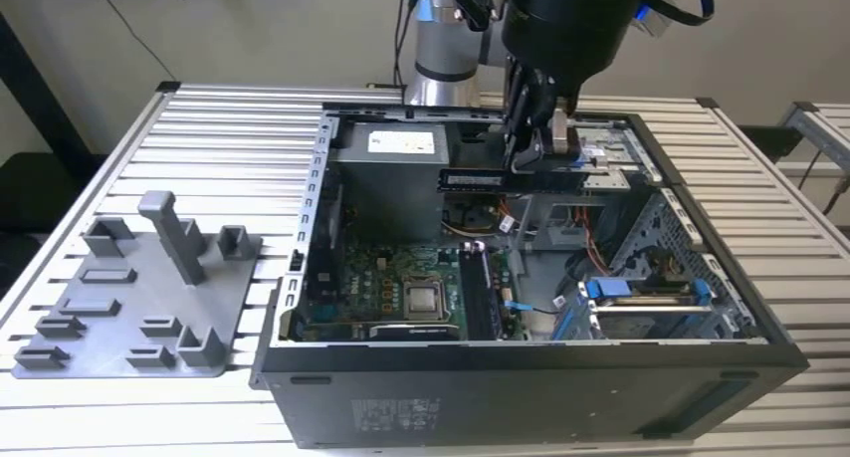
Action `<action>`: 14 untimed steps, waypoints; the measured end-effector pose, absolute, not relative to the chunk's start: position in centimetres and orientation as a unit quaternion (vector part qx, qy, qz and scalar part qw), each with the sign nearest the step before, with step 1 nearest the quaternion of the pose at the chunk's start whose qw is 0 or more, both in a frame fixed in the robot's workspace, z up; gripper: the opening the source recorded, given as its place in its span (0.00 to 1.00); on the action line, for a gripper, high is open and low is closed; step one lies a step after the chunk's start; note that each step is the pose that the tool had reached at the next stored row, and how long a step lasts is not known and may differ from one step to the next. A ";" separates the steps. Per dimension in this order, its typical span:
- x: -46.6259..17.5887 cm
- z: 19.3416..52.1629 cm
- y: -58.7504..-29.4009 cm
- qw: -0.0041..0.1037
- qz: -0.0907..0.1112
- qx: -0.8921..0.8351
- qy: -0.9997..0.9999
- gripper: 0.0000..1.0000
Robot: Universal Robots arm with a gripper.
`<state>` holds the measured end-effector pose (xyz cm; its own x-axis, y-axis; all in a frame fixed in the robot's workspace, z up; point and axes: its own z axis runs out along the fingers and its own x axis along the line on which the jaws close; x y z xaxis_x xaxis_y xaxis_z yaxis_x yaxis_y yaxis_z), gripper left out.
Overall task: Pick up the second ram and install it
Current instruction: 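Pick up the second ram and move it above second insertion slot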
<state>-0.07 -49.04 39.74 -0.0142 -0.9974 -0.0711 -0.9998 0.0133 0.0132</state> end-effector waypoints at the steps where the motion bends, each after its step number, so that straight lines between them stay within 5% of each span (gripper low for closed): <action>1: -0.1 39.7 -49.0 0.021 0.030 -0.702 0.711 0.14; 14: 0.2 39.6 -47.6 0.021 0.030 -0.702 0.711 0.14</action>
